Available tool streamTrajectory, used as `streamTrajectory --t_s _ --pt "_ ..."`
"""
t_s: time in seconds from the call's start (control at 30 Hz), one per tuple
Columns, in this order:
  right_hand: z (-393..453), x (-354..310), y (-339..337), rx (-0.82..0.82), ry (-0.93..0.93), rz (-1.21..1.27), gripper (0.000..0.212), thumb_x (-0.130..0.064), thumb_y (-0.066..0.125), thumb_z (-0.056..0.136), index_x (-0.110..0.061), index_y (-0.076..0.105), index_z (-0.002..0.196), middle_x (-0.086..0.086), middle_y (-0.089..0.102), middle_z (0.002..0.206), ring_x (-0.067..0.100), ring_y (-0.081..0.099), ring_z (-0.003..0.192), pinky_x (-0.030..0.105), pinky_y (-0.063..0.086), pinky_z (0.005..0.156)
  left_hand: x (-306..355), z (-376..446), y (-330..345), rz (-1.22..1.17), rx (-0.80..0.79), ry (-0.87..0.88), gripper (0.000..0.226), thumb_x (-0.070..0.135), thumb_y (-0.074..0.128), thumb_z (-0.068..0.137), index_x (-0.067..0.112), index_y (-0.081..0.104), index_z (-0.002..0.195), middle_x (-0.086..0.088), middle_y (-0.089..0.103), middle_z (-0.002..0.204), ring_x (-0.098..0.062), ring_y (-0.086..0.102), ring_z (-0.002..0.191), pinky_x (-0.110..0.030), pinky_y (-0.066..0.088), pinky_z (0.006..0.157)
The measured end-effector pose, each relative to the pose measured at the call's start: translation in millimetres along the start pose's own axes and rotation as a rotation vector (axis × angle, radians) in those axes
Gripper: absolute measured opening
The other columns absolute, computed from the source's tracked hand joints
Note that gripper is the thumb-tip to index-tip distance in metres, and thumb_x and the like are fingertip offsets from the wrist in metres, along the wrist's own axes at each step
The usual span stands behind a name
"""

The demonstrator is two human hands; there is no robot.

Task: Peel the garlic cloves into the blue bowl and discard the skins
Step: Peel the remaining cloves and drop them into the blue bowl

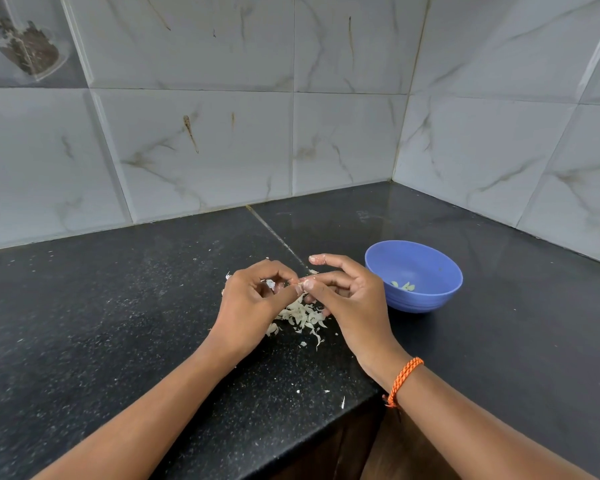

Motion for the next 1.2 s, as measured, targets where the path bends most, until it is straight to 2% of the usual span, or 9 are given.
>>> streamTrajectory --t_s 0.07,0.2,0.3,0.4,0.7,0.87,0.97,1.1,1.2 --pt "1.4 3.6 -3.5 0.016 0.046 0.062 0.03 -0.006 0.076 0.096 -0.018 0.071 0.124 0.006 0.083 0.095 0.029 0.077 0.082 0.03 0.054 0.063 0.1 0.1 0.2 -0.027 -0.008 -0.004 0.011 0.015 0.083 0.094 0.02 0.079 0.086 -0.011 0.069 0.086 -0.012 0.052 0.067 -0.035 0.041 0.064" --pt "2.7 7.2 -4.4 0.006 0.078 0.123 0.033 -0.007 0.076 0.096 -0.018 0.071 0.126 0.01 0.082 0.097 0.022 0.074 0.081 0.031 0.051 0.064 0.7 -0.1 0.6 -0.03 -0.009 -0.013 0.014 0.013 0.082 0.094 0.02 0.078 0.083 -0.011 0.069 0.085 -0.009 0.051 0.066 -0.03 0.039 0.063" --pt "2.9 8.1 -4.4 0.002 0.076 0.12 0.033 -0.006 0.076 0.097 -0.018 0.07 0.127 0.009 0.082 0.098 0.022 0.074 0.081 0.03 0.052 0.064 -1.7 1.5 -0.9 0.029 0.024 -0.014 0.015 0.013 0.082 0.092 0.023 0.077 0.081 -0.007 0.071 0.084 -0.022 0.055 0.067 -0.042 0.042 0.064" --pt "2.8 8.2 -5.8 0.01 0.071 0.111 0.031 -0.006 0.076 0.096 -0.018 0.07 0.125 0.009 0.082 0.097 0.02 0.071 0.077 0.026 0.051 0.063 -4.7 2.7 -3.8 0.088 0.05 -0.015 0.008 0.021 0.079 0.088 0.025 0.078 0.082 -0.001 0.073 0.084 -0.035 0.061 0.08 -0.055 0.05 0.075" --pt "3.0 11.6 -6.2 0.04 0.068 0.16 0.024 -0.002 0.076 0.095 -0.012 0.071 0.116 0.013 0.081 0.094 0.019 0.063 0.07 0.033 0.05 0.061 -7.7 3.3 -9.0 0.181 0.107 -0.041 0.013 0.016 0.078 0.089 0.025 0.076 0.08 0.004 0.074 0.082 -0.021 0.066 0.08 -0.05 0.055 0.08" --pt "1.6 11.0 1.2 -0.021 0.002 0.012 0.019 -0.006 0.066 0.103 -0.018 0.075 0.114 0.006 0.078 0.101 0.024 0.072 0.085 0.041 0.056 0.065 -3.6 0.1 -2.7 0.176 0.067 -0.03 0.015 0.016 0.08 0.091 0.026 0.077 0.08 0.003 0.072 0.08 -0.02 0.064 0.075 -0.044 0.051 0.073" --pt "2.1 11.8 3.1 -0.038 0.004 -0.074 0.024 -0.009 0.069 0.101 -0.026 0.075 0.117 -0.005 0.074 0.113 0.02 0.072 0.097 0.044 0.06 0.072 -2.2 -0.6 -1.3 0.168 0.063 -0.021 0.015 0.016 0.08 0.091 0.025 0.077 0.08 0.003 0.073 0.081 -0.015 0.062 0.074 -0.04 0.05 0.072" --pt "2.8 12.6 7.9 -0.093 0.015 -0.121 0.039 -0.002 0.068 0.096 -0.027 0.072 0.126 -0.008 0.075 0.121 0.014 0.074 0.104 0.032 0.059 0.077 -0.8 -0.5 -1.3 0.116 0.06 -0.025 0.015 0.012 0.079 0.092 0.023 0.078 0.082 -0.001 0.073 0.082 -0.03 0.063 0.077 -0.048 0.05 0.071" --pt "3.2 12.3 9.5 -0.115 0.025 -0.08 0.029 -0.002 0.069 0.099 -0.021 0.074 0.121 0.001 0.08 0.105 0.021 0.076 0.094 0.029 0.058 0.07 0.8 -0.8 -1.2 0.102 0.057 -0.016 0.014 0.013 0.079 0.093 0.023 0.078 0.083 -0.002 0.073 0.081 -0.023 0.061 0.071 -0.046 0.048 0.069"
Point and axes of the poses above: each hand's wrist, its own z-axis towards the middle knuckle, its own y-axis out of the palm, x = y × z, the point moved 6 cm from there along z, towards the middle knuckle
